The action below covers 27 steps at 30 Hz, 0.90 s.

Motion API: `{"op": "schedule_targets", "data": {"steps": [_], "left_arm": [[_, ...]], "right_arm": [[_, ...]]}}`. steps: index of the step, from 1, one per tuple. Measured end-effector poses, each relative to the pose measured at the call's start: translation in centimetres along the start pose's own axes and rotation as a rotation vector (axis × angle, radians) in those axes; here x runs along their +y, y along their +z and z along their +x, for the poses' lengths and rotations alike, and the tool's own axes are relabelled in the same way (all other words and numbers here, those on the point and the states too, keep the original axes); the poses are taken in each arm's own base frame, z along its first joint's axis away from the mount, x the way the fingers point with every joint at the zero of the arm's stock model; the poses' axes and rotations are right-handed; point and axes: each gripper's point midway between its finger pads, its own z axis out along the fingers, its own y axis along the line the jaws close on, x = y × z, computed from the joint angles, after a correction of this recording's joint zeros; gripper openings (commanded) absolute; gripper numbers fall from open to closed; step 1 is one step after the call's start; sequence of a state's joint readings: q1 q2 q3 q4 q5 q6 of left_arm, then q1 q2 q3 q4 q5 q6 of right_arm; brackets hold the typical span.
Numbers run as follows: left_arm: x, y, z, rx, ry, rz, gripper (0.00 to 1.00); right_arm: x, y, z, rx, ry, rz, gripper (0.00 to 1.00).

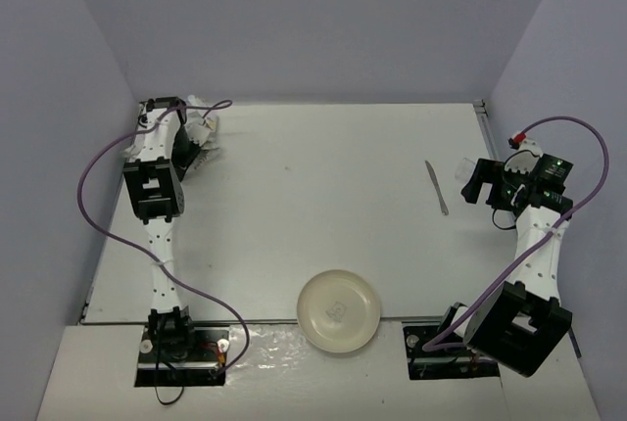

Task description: Set the dinner table for one person

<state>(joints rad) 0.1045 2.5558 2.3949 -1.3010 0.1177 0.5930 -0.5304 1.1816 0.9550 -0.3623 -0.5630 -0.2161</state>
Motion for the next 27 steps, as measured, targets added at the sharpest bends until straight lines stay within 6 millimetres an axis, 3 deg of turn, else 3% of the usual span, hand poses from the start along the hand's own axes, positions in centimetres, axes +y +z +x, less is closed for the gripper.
{"op": "schedule_targets", "data": {"steps": [4,7,11,15,16,18,20,21,24,27], "left_arm": [[-6.6,-1.1,1.1,0.009,0.098,0.153,0.00],[-12.3,-3.4,1.5,-0.006,0.213,0.227,0.00],[-18.9,-9.1,-0.7,-0.162,0.370,0.248,0.00],[-23.7,-16.4,-2.7,-0.374,0.490,0.224,0.02],[-24.3,-18.0,-3.0,-0.418,0.505,0.207,0.05],[-25.1,-21.0,-3.0,-0.492,0.517,0.163,0.25],[-24.7,-22.1,-2.0,-0.494,0.486,0.108,0.40],[-24.3,-22.4,-1.5,-0.489,0.466,0.079,0.43],[-21.5,-21.0,-0.7,-0.430,0.367,-0.006,0.47],[-17.5,-18.2,-0.6,-0.357,0.218,-0.019,0.53]], "right_arm": [[0.1,0.1,0.0,-0.002,-0.001,-0.005,1.00],[0.1,0.3,0.5,0.006,0.003,-0.009,1.00],[0.2,0.4,0.7,0.009,0.005,-0.017,1.00],[0.4,0.4,0.6,0.005,0.004,-0.025,1.00],[0.4,0.4,0.6,0.006,0.004,-0.028,1.00],[0.6,0.5,0.7,0.009,0.002,-0.035,1.00],[0.8,0.8,0.8,0.017,0.000,-0.042,1.00],[0.9,0.9,0.9,0.021,-0.002,-0.046,1.00],[1.7,1.6,1.0,0.045,-0.029,-0.064,1.00],[3.4,2.4,0.5,0.090,-0.115,-0.086,1.00]]}}
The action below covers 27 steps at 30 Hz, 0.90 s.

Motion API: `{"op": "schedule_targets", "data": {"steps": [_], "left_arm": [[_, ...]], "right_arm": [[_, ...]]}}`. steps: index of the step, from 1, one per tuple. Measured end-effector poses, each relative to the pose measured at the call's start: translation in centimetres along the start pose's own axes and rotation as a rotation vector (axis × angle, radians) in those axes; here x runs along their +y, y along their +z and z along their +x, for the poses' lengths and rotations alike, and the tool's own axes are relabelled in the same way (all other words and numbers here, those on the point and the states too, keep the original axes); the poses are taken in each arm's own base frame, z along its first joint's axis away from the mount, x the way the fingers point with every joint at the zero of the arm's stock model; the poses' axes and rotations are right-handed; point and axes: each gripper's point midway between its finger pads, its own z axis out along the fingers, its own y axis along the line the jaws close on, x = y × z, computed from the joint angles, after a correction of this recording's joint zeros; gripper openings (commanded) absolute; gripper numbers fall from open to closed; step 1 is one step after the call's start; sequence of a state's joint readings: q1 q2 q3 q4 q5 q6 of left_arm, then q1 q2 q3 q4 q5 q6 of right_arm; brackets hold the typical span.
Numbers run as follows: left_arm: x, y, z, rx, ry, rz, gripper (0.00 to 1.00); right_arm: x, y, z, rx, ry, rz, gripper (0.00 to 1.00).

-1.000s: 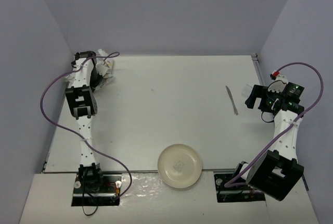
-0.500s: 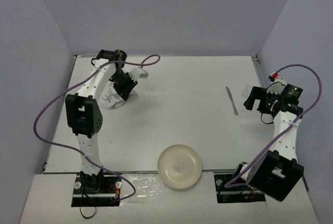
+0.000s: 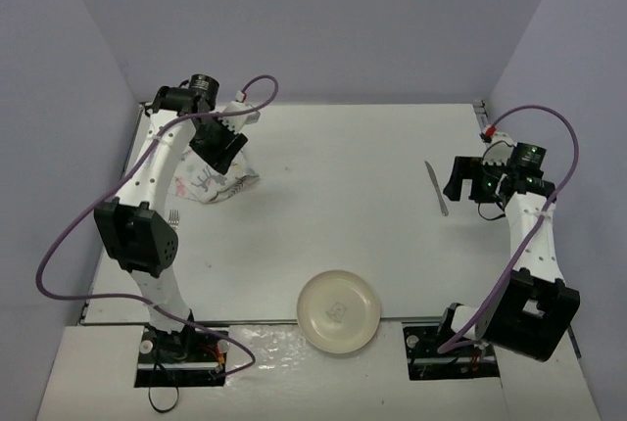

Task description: Set the dinner table for one person

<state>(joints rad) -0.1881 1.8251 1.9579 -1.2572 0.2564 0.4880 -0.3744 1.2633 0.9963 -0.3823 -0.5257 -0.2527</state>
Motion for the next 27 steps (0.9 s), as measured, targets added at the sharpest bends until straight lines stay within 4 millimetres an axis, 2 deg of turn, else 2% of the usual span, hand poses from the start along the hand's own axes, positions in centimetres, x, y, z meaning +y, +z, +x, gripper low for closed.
{"op": "schedule_targets", "data": {"steps": [3,6,9,13,18,22,24,27], "left_arm": [[4.9,2.4,2.0,0.039,-0.193,-0.039,0.59],[9.6,3.5,4.2,0.062,-0.339,-0.114,0.65],[12.1,3.6,5.2,0.075,-0.406,-0.167,0.66],[13.1,5.3,4.2,0.077,-0.415,-0.168,0.67],[12.4,10.2,3.9,0.132,-0.407,-0.078,0.68],[11.3,14.3,4.8,0.201,-0.415,-0.002,0.68],[10.9,15.7,5.4,0.232,-0.420,0.019,0.67],[10.2,16.9,5.6,0.260,-0.417,0.040,0.51]], "right_arm": [[2.7,0.9,-2.1,0.023,-0.118,-0.055,1.00],[5.0,1.6,-4.6,0.014,-0.205,-0.096,1.00],[6.4,2.0,-6.1,0.007,-0.255,-0.114,1.00],[7.1,2.9,-5.7,0.043,-0.273,-0.127,1.00],[6.1,4.3,-4.0,0.124,-0.268,-0.102,1.00],[5.6,5.5,-2.7,0.186,-0.270,-0.088,1.00],[5.8,6.1,-2.1,0.214,-0.272,-0.095,1.00],[5.9,6.7,-1.4,0.250,-0.269,-0.100,1.00]]}}
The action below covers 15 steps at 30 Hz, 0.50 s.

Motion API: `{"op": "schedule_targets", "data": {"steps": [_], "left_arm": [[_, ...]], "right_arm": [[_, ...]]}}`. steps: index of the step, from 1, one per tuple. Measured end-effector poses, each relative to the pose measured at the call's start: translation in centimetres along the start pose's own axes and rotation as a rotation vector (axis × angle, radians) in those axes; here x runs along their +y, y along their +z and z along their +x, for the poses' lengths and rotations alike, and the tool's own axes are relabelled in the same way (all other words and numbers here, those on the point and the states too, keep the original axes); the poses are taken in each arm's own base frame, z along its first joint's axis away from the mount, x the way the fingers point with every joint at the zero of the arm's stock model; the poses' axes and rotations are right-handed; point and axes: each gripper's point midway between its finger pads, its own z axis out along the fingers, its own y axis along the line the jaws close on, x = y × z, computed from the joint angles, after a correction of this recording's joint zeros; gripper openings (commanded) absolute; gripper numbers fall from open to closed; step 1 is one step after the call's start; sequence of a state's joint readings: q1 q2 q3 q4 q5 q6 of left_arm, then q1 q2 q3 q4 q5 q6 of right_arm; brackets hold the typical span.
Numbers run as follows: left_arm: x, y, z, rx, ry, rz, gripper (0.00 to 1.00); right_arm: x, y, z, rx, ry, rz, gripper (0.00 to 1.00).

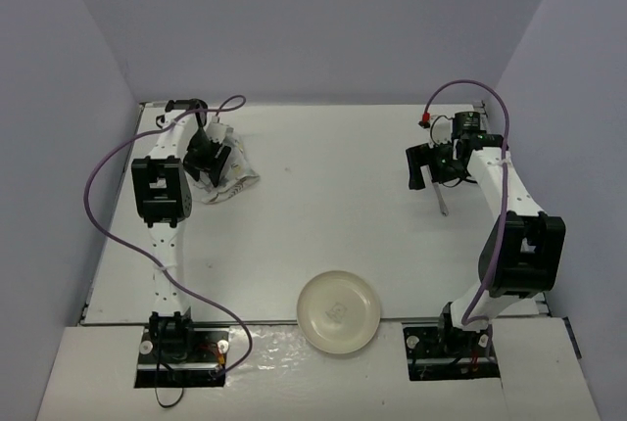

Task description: Set the dinner table for one person

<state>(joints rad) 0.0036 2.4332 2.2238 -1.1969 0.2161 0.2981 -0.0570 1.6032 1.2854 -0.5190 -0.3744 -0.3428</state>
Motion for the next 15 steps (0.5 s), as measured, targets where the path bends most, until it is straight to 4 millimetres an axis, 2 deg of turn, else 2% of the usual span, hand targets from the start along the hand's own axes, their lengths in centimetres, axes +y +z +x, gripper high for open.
{"op": "schedule_targets", "data": {"steps": [1,4,7,11,15], "left_arm": [[-0.3,0.2,0.0,0.007,0.005,0.003,0.45],[-1.7,0.5,-0.1,0.022,0.032,0.026,0.45],[-4.7,0.7,-0.4,0.042,0.102,0.083,0.42],[-11.9,2.1,-2.4,0.055,0.290,0.159,0.39],[-23.4,3.0,-2.9,0.048,0.556,0.246,0.38]], "right_arm": [[0.1,0.1,0.1,0.007,-0.001,-0.002,1.00],[0.2,0.1,0.1,0.014,-0.001,-0.003,1.00],[0.2,0.0,-0.2,0.009,-0.005,-0.003,1.00],[0.5,0.0,-0.3,0.008,-0.012,-0.005,1.00],[0.8,0.1,-0.4,0.010,-0.025,-0.009,1.00]]}}
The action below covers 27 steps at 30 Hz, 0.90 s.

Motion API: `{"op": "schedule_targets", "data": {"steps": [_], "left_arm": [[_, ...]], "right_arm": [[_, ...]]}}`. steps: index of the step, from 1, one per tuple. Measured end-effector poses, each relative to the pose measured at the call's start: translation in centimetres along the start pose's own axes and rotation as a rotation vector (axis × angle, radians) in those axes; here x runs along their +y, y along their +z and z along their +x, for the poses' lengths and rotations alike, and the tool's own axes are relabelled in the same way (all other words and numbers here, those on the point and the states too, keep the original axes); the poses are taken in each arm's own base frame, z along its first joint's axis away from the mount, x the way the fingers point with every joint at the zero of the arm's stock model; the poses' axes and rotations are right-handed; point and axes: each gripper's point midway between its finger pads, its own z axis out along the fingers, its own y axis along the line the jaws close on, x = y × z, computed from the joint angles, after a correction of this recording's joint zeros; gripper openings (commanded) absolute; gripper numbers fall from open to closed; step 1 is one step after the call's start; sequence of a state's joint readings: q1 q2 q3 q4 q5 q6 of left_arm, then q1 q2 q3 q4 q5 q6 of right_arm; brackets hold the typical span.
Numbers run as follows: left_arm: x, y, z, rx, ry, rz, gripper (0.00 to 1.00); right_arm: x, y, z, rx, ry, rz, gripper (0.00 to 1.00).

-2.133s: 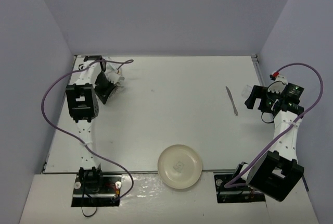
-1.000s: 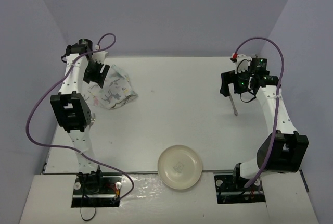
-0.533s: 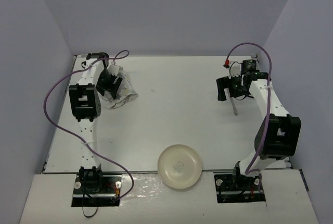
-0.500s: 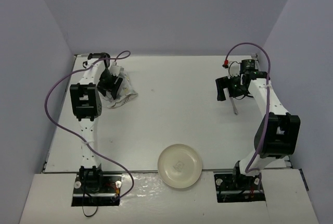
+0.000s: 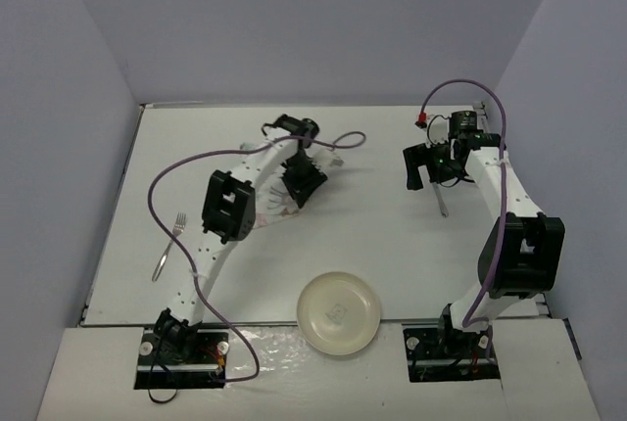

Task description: Set the dinner table for one person

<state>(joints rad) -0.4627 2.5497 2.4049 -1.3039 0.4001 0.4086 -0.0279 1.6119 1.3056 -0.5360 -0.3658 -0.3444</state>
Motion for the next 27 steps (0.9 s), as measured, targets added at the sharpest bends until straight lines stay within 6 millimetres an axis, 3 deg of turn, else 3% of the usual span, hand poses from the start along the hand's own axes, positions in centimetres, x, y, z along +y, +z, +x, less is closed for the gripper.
{"op": "schedule_targets", "data": {"steps": [3,6,7,9,13,18,23,25,27], "left_arm": [[-8.0,2.6,-3.3,0.004,0.193,0.071,0.38],[-14.7,4.3,-4.1,0.032,0.319,0.144,0.40],[-16.1,4.5,-3.9,0.047,0.338,0.159,0.41],[-16.5,4.4,-3.7,0.057,0.339,0.164,0.44],[-12.6,2.1,-4.2,0.023,0.283,0.067,0.48],[-5.1,-5.1,-3.4,-0.074,0.146,-0.116,0.53],[0.5,-13.2,-0.1,-0.187,0.010,-0.233,0.56],[2.3,-14.7,1.4,-0.217,-0.045,-0.230,0.57],[3.6,-14.9,2.7,-0.224,-0.093,-0.210,0.57]], "right_arm": [[0.2,0.0,0.0,0.001,-0.007,-0.003,1.00],[0.2,-0.2,0.2,0.001,-0.016,0.005,1.00],[0.0,-0.3,0.3,0.000,-0.019,0.012,1.00],[-0.1,-0.7,0.4,-0.005,-0.025,0.025,1.00],[0.2,-0.9,0.2,-0.016,-0.036,0.025,1.00],[0.5,-0.7,0.5,-0.009,-0.040,0.017,1.00],[0.5,-0.6,0.5,-0.008,-0.040,0.015,1.00],[0.9,-0.4,0.4,-0.002,-0.047,0.010,1.00],[1.2,-0.1,0.0,0.003,-0.060,0.001,1.00]]}}
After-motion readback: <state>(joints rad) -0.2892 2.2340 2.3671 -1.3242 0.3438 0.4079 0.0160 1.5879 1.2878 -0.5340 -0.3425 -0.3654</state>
